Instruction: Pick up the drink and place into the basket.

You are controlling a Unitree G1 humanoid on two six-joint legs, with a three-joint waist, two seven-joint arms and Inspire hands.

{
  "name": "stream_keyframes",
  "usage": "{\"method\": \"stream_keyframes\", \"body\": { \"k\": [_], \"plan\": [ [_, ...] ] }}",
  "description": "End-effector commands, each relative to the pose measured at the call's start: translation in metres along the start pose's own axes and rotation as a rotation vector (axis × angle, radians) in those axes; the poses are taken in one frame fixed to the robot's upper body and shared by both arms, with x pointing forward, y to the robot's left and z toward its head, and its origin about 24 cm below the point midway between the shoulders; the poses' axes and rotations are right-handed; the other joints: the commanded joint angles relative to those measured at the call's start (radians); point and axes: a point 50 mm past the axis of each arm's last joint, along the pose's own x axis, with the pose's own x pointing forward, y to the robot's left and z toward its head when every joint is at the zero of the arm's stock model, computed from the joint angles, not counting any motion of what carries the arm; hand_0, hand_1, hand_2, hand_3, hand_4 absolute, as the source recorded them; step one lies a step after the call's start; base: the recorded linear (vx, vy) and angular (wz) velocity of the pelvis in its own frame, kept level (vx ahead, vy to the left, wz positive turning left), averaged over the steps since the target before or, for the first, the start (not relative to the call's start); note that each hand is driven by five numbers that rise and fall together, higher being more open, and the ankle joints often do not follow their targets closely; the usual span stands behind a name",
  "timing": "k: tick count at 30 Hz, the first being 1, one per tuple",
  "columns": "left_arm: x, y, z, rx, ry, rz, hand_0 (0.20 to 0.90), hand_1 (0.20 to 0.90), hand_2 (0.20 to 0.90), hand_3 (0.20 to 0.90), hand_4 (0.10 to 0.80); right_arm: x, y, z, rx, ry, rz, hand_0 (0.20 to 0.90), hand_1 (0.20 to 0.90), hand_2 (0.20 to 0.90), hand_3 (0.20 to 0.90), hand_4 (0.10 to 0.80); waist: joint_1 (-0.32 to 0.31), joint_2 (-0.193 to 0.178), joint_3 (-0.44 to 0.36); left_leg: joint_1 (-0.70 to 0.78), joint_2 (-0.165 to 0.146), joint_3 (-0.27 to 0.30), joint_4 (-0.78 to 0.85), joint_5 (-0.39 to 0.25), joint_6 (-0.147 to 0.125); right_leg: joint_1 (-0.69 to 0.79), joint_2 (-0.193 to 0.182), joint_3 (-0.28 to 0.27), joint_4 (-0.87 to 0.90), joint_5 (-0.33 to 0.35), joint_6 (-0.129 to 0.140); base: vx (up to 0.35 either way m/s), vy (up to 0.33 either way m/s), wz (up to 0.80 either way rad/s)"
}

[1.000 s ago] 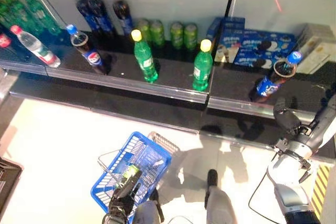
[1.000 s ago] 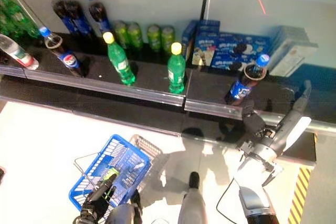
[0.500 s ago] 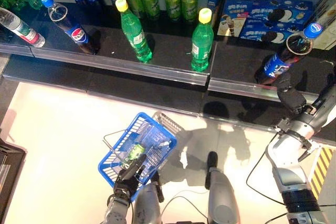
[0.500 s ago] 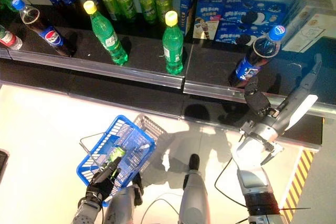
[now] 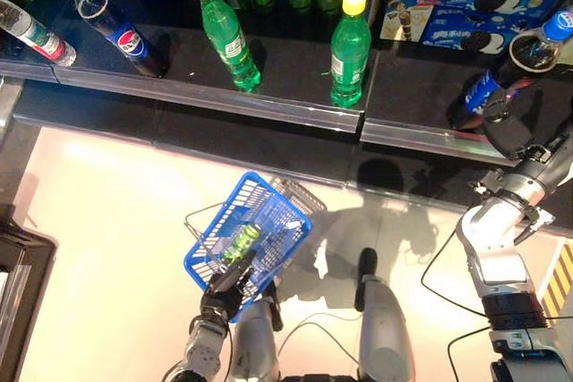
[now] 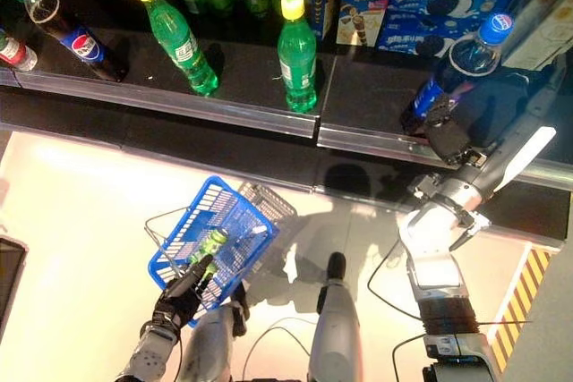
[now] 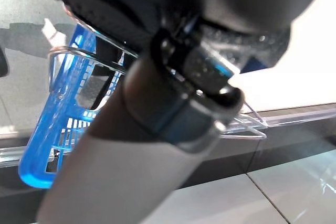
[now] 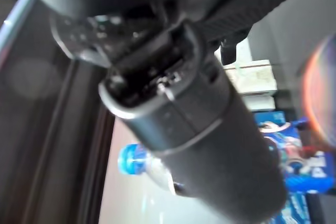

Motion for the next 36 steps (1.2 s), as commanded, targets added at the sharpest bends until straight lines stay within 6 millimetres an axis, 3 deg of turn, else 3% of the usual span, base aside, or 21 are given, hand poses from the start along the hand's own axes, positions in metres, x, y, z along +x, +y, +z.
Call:
{"method": "stream_keyframes", "body": {
  "k": [1,19,26,33,36],
  "plan": [
    [-0.015,0.008,0.011,-0.006,-0.067,-0.062,0.3,0.3,0.3,0.2,0.1,0.017,0.007,0.034,0.111,-0.148,0.005,0.9,0.9,0.9,0.9,0.8,0.023,-0.048,-0.029,-0.127,-0.023,-0.029,0.181,0.117,0.041,0.088,0.037,-0.091,-0.001,-0.066,-0.062,0.0,0.0,0.0],
    [-0.016,0.006,0.005,-0.013,-0.043,-0.078,0.3,0.3,0.3,0.2,0.1,0.006,0.025,0.029,0.137,-0.083,0.134,0.9,0.9,0.9,0.9,0.8,0.028,-0.035,0.004,-0.146,-0.015,-0.041,0.214,0.164,0.028,0.102,0.033,-0.087,0.015,-0.076,-0.075,0.002,0.002,0.01],
    [-0.013,0.005,0.006,0.005,-0.026,-0.081,0.3,0.3,0.3,0.2,0.1,0.029,0.025,0.028,0.181,-0.022,0.034,0.9,0.9,0.9,0.9,0.8,0.048,-0.025,0.016,-0.163,-0.016,-0.056,0.238,0.172,0.025,0.104,0.027,-0.098,0.029,-0.079,-0.079,0.006,-0.003,0.01],
    [-0.013,0.005,0.005,0.012,-0.018,-0.08,0.3,0.3,0.3,0.2,0.1,0.039,0.022,0.026,0.19,0.001,-0.021,0.9,0.9,0.9,0.9,0.8,0.057,-0.019,0.022,-0.166,-0.02,-0.064,0.242,0.179,0.024,0.108,0.024,-0.101,0.034,-0.081,-0.082,0.016,0.001,0.03],
    [-0.013,0.007,0.006,0.02,-0.007,-0.078,0.3,0.3,0.3,0.2,0.1,0.054,0.018,0.028,0.208,0.018,-0.075,0.9,0.9,0.9,0.9,0.8,0.067,-0.011,0.022,-0.177,-0.029,-0.075,0.252,0.178,0.027,0.101,0.019,-0.104,0.046,-0.084,-0.084,0.048,0.0,0.07]
  ]
}}
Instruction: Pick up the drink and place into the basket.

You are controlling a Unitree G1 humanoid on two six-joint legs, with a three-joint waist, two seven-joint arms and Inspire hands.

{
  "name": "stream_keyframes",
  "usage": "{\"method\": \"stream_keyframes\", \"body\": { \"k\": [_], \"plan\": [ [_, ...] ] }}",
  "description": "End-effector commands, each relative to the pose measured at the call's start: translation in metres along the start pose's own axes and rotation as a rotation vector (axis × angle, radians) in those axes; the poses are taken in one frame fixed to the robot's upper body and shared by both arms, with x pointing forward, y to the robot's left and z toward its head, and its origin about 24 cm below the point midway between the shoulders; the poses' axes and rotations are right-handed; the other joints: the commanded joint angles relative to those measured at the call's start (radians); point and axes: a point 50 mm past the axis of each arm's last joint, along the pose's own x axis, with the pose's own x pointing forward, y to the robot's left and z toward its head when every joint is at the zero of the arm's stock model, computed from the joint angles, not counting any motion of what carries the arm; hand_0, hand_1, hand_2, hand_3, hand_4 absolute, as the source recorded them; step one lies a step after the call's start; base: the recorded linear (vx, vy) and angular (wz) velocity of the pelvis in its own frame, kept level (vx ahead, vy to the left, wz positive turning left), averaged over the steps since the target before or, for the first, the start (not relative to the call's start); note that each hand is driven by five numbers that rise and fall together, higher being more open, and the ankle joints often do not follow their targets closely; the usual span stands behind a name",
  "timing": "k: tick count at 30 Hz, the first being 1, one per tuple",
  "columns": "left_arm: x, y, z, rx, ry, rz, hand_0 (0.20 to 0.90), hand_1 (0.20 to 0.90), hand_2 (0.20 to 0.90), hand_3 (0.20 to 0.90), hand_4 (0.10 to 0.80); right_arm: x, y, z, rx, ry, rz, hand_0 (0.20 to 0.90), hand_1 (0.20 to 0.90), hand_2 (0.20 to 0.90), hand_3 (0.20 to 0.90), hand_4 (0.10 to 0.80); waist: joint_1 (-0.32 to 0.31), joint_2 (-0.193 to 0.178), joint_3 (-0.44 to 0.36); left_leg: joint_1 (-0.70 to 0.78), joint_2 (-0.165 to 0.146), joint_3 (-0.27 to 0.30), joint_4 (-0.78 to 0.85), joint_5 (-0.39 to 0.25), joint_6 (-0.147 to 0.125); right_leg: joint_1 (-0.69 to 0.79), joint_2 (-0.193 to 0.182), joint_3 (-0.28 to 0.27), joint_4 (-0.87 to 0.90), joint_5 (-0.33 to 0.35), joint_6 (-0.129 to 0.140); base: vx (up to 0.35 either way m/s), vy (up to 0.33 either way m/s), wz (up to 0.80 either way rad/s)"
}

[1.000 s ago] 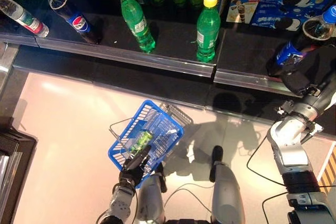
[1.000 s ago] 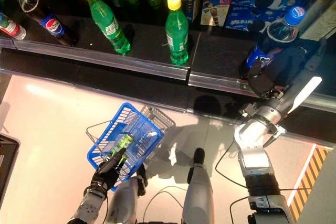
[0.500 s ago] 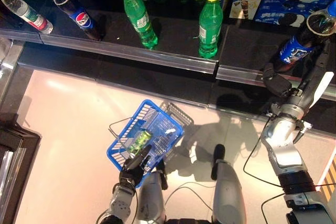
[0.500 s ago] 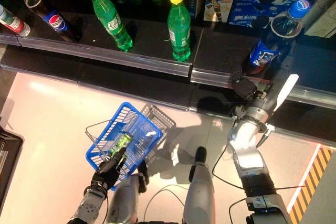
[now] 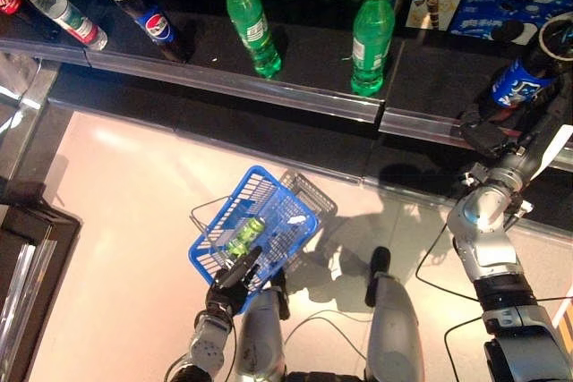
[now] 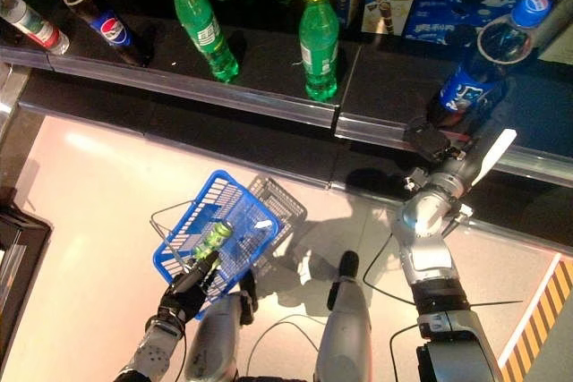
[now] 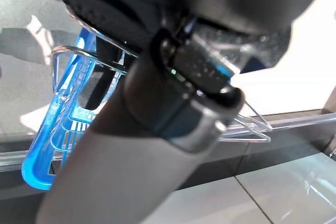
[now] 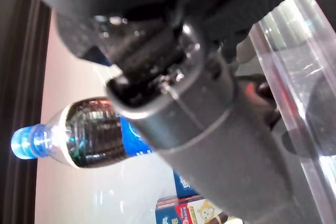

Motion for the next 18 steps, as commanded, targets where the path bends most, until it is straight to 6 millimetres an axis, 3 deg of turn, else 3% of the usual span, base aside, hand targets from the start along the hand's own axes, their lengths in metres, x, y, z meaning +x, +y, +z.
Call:
{"method": "stream_keyframes", "body": {
  "k": [1,18],
  "plan": [
    [-0.017,0.013,0.006,-0.005,-0.026,-0.054,0.3,0.3,0.3,0.2,0.1,0.03,-0.002,0.06,0.181,-0.195,-0.099,0.9,0.9,0.9,0.9,0.8,0.02,-0.05,-0.001,-0.131,-0.032,-0.039,0.187,0.175,0.032,0.123,0.034,-0.079,-0.013,-0.077,-0.072,0.032,0.001,0.06],
    [-0.021,0.018,0.001,-0.001,0.006,-0.066,0.3,0.3,0.3,0.2,0.1,0.053,-0.006,0.086,0.245,-0.232,-0.143,0.9,0.9,0.9,0.9,0.8,0.037,-0.031,-0.001,-0.163,-0.053,-0.062,0.209,0.188,0.034,0.101,0.035,-0.072,0.013,-0.088,-0.083,0.016,-0.003,0.01]
  ]
}}
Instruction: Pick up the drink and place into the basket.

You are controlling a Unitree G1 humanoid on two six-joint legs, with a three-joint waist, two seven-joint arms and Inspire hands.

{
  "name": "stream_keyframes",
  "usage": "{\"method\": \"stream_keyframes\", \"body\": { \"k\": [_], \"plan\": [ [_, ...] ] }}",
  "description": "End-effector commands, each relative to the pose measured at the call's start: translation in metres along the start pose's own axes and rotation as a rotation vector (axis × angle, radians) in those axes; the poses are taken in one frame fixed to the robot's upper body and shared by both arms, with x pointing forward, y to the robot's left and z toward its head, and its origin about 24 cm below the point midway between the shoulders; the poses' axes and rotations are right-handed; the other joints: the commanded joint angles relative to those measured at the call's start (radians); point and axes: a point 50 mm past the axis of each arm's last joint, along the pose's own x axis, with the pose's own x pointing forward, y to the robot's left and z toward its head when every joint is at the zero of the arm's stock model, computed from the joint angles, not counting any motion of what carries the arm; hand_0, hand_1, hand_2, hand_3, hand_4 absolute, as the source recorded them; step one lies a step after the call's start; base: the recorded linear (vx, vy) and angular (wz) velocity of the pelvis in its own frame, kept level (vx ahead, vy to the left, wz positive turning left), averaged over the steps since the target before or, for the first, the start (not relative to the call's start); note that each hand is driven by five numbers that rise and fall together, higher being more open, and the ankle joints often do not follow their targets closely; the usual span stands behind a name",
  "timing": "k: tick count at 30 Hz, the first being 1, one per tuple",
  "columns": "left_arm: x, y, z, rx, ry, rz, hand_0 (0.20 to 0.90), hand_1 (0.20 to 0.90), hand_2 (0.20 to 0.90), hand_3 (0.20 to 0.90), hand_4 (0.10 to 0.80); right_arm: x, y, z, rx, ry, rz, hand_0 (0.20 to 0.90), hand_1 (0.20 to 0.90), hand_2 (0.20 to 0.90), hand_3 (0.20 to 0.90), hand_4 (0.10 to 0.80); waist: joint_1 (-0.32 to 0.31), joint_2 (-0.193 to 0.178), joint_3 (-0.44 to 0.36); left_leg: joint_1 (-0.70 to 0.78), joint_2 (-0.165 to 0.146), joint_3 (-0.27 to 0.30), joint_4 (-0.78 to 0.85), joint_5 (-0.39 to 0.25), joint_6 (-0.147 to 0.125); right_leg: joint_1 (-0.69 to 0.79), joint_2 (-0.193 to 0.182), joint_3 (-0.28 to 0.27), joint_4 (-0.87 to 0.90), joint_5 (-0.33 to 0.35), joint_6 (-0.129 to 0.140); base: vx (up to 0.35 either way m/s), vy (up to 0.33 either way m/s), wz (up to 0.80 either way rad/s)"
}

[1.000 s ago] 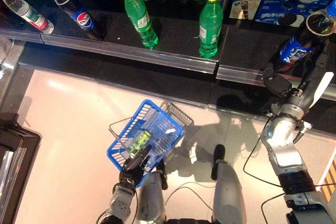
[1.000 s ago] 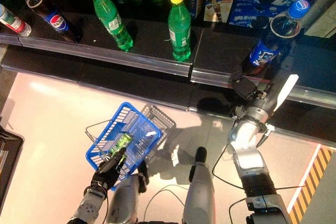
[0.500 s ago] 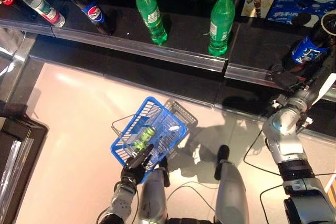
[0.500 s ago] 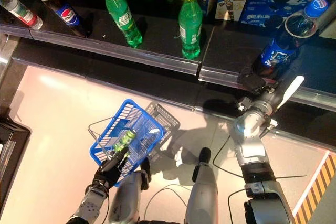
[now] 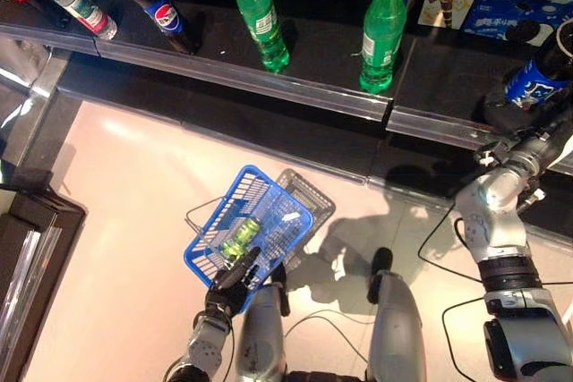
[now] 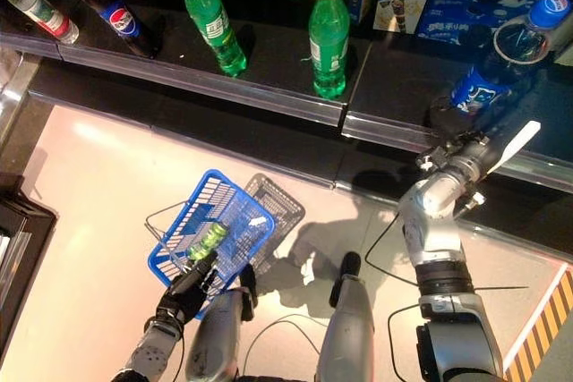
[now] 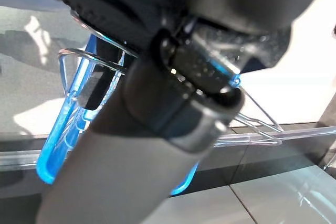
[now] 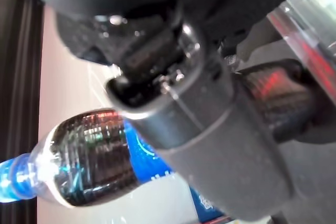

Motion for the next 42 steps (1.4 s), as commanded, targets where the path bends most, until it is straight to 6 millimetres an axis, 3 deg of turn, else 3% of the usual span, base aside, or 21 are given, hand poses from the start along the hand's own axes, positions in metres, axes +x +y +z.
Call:
{"method": "stream_keyframes", "body": {
  "k": [1,12,13,14,15,17,24,34,42],
  "plan": [
    [-0.022,0.017,0.0,0.027,-0.004,-0.059,0.3,0.3,0.3,0.2,0.1,0.027,0.007,0.071,0.165,-0.238,-0.017,0.9,0.9,0.9,0.9,0.8,0.016,-0.03,-0.001,-0.131,-0.044,-0.031,0.178,0.189,0.043,0.146,0.046,-0.07,-0.062,-0.051,-0.069,0.0,0.0,0.0],
    [-0.022,0.018,0.001,0.035,0.016,-0.071,0.3,0.3,0.3,0.2,0.1,0.047,0.012,0.079,0.28,-0.143,0.035,0.9,0.9,0.9,0.9,0.8,0.026,-0.02,-0.001,-0.13,-0.053,-0.032,0.175,0.191,0.044,0.141,0.044,-0.072,-0.052,-0.056,-0.076,0.002,-0.001,0.04],
    [-0.022,0.018,0.0,0.035,0.017,-0.072,0.3,0.3,0.3,0.2,0.1,0.048,0.013,0.08,0.28,-0.143,0.039,0.808,0.808,0.808,0.793,0.693,0.026,-0.02,-0.001,-0.131,-0.054,-0.032,0.175,0.191,0.045,0.14,0.045,-0.072,-0.052,-0.057,-0.076,0.004,0.014,0.07],
    [-0.022,0.018,0.0,0.035,0.017,-0.072,0.3,0.3,0.3,0.2,0.1,0.048,0.013,0.08,0.28,-0.143,0.039,0.808,0.808,0.808,0.793,0.693,0.026,-0.02,-0.001,-0.131,-0.054,-0.032,0.175,0.191,0.045,0.14,0.045,-0.072,-0.052,-0.057,-0.076,0.0,0.015,-0.04],
    [-0.022,0.018,0.0,0.036,0.02,-0.068,0.3,0.3,0.3,0.2,0.1,0.05,0.015,0.084,0.271,-0.147,0.05,0.573,0.573,0.573,0.518,0.418,0.028,-0.019,-0.001,-0.134,-0.058,-0.033,0.179,0.19,0.046,0.136,0.045,-0.071,-0.046,-0.06,-0.079,-0.003,0.014,-0.09],
    [-0.022,0.019,0.001,0.034,0.021,-0.066,0.3,0.3,0.3,0.2,0.1,0.053,0.017,0.088,0.262,-0.146,0.059,0.3,0.3,0.3,0.2,0.1,0.03,-0.019,-0.001,-0.138,-0.059,-0.032,0.183,0.188,0.049,0.129,0.044,-0.07,-0.037,-0.063,-0.081,-0.009,0.018,-0.1],
    [-0.023,0.019,0.002,0.025,0.014,-0.082,0.3,0.3,0.3,0.2,0.1,0.055,0.018,0.098,0.268,-0.176,0.067,0.3,0.3,0.3,0.2,0.1,0.03,-0.021,-0.001,-0.146,-0.064,-0.03,0.199,0.177,0.056,0.114,0.045,-0.071,-0.013,-0.074,-0.086,-0.007,0.008,0.01],
    [-0.026,0.022,0.003,0.013,0.003,-0.073,0.3,0.3,0.3,0.2,0.1,0.053,0.011,0.096,0.256,-0.196,0.052,0.3,0.3,0.3,0.2,0.1,0.028,-0.027,-0.001,-0.136,-0.061,-0.027,0.223,0.174,0.056,0.14,0.041,-0.074,0.003,-0.085,-0.093,-0.005,0.005,0.02],
    [-0.028,0.025,0.008,-0.028,-0.043,-0.06,0.3,0.3,0.3,0.2,0.1,0.038,0.01,0.104,0.259,-0.288,0.116,0.3,0.3,0.3,0.2,0.1,0.02,-0.041,-0.001,-0.096,-0.048,-0.015,0.22,0.182,0.048,0.189,0.045,-0.078,0.001,-0.094,-0.097,-0.012,0.012,0.02]
  ]
}}
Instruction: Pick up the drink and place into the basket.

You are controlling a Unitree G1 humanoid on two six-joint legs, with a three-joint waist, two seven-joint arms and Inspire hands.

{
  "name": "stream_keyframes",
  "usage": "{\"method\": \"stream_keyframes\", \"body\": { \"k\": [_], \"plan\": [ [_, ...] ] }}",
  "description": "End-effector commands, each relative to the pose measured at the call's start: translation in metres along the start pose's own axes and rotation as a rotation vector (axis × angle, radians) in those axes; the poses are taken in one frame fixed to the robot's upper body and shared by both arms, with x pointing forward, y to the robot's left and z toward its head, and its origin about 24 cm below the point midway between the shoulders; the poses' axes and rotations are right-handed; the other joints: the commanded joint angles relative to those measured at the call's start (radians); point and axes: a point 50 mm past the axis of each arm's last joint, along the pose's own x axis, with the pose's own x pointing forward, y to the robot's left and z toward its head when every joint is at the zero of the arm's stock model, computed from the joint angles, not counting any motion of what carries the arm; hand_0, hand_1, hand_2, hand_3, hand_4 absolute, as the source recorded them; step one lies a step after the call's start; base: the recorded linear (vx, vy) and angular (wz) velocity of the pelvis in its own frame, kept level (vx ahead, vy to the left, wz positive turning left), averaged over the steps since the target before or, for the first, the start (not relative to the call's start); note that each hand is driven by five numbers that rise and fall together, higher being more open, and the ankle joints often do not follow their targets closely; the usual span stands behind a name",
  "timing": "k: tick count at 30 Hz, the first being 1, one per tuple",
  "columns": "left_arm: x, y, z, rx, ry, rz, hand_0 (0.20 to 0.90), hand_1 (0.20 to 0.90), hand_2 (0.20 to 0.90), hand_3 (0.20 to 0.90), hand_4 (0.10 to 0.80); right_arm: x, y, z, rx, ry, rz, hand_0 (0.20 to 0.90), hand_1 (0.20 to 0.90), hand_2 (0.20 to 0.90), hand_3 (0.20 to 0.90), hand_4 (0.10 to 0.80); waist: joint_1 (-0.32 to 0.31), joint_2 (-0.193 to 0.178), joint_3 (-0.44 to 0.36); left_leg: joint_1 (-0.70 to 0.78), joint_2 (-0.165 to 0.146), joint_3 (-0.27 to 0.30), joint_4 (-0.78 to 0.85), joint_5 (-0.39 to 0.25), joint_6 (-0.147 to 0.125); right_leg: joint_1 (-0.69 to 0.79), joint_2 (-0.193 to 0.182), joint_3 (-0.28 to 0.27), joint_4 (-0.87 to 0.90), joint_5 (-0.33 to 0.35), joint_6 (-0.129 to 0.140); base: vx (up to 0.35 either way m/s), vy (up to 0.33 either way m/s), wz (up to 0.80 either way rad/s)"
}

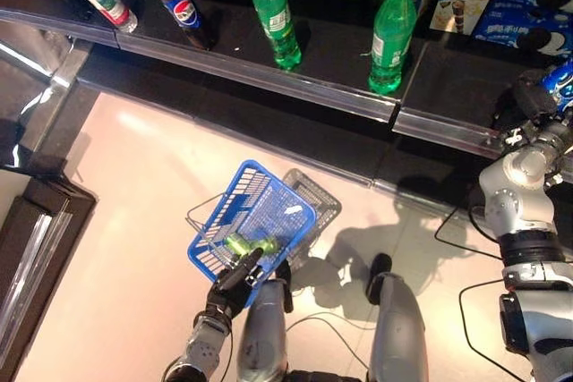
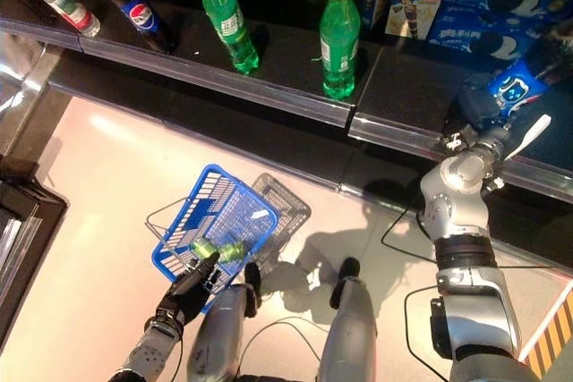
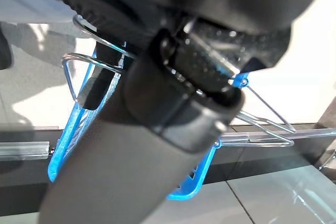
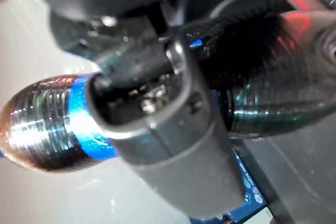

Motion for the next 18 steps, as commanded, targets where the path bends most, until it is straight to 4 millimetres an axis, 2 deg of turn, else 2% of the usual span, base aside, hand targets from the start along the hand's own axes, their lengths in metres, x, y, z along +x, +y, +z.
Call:
{"method": "stream_keyframes", "body": {
  "k": [1,3,4,9,10,14,15,17,18],
  "plan": [
    [-0.027,0.021,0.009,-0.013,-0.074,-0.032,0.3,0.3,0.3,0.2,0.1,-0.009,0.023,0.105,0.182,-0.455,0.151,0.3,0.3,0.3,0.2,0.1,-0.011,-0.045,0.002,-0.095,-0.023,0.022,0.166,0.174,0.044,0.173,0.034,-0.047,-0.071,-0.03,-0.055,0.0,0.0,0.0],
    [-0.028,0.022,0.01,-0.022,-0.089,-0.027,0.3,0.3,0.3,0.2,0.1,-0.017,0.024,0.104,0.186,-0.473,0.186,0.3,0.3,0.3,0.2,0.1,-0.013,-0.051,-0.006,-0.086,-0.02,0.026,0.164,0.174,0.043,0.185,0.036,-0.046,-0.075,-0.031,-0.055,0.003,0.017,-0.01],
    [-0.028,0.021,0.013,-0.04,-0.121,-0.042,0.3,0.3,0.3,0.2,0.1,-0.031,0.027,0.105,0.186,-0.516,0.246,0.3,0.3,0.3,0.2,0.1,-0.018,-0.06,-0.017,-0.071,-0.015,0.032,0.159,0.174,0.04,0.202,0.037,-0.047,-0.081,-0.034,-0.055,0.001,0.037,0.0],
    [-0.033,0.02,0.031,-0.077,-0.261,-0.051,0.3,0.3,0.3,0.2,0.1,-0.066,0.031,0.099,0.192,-0.577,0.445,0.3,0.3,0.3,0.2,0.1,-0.029,-0.079,-0.054,-0.035,-0.004,0.047,0.157,0.172,0.036,0.25,0.038,-0.049,-0.09,-0.045,-0.057,0.018,0.039,0.02],
    [-0.033,0.02,0.031,-0.077,-0.261,-0.051,0.3,0.3,0.3,0.2,0.1,-0.066,0.031,0.099,0.192,-0.577,0.445,0.3,0.3,0.3,0.2,0.1,-0.029,-0.079,-0.054,-0.035,-0.004,0.047,0.157,0.172,0.036,0.25,0.038,-0.049,-0.09,-0.045,-0.057,0.047,0.035,0.11],
    [-0.041,0.021,0.047,-0.044,-0.348,-0.065,0.3,0.3,0.3,0.2,0.1,-0.099,0.038,0.087,0.248,-0.53,0.73,0.3,0.3,0.3,0.2,0.1,-0.026,-0.098,-0.097,0.01,0.0,0.051,0.139,0.175,0.033,0.312,0.043,-0.05,-0.114,-0.049,-0.055,0.077,0.028,-0.1],
    [-0.041,0.021,0.047,-0.044,-0.348,-0.065,0.3,0.3,0.3,0.2,0.1,-0.099,0.038,0.087,0.248,-0.53,0.73,0.3,0.3,0.3,0.2,0.1,-0.026,-0.098,-0.097,0.01,0.0,0.051,0.139,0.175,0.033,0.312,0.043,-0.05,-0.114,-0.049,-0.055,0.069,0.018,0.22],
    [-0.044,0.019,0.054,-0.014,-0.372,-0.078,0.3,0.3,0.3,0.2,0.1,-0.116,0.045,0.082,0.292,-0.48,0.876,0.3,0.3,0.3,0.2,0.1,-0.018,-0.105,-0.123,0.037,0.0,0.054,0.107,0.184,0.032,0.346,0.049,-0.053,-0.146,-0.037,-0.052,0.071,0.017,0.17],
    [-0.044,0.019,0.054,-0.014,-0.372,-0.078,0.3,0.3,0.3,0.2,0.1,-0.116,0.045,0.082,0.292,-0.48,0.876,0.3,0.3,0.3,0.2,0.1,-0.018,-0.105,-0.123,0.037,0.0,0.054,0.107,0.184,0.032,0.346,0.049,-0.053,-0.146,-0.037,-0.052,0.068,0.02,0.03]
  ]
}}
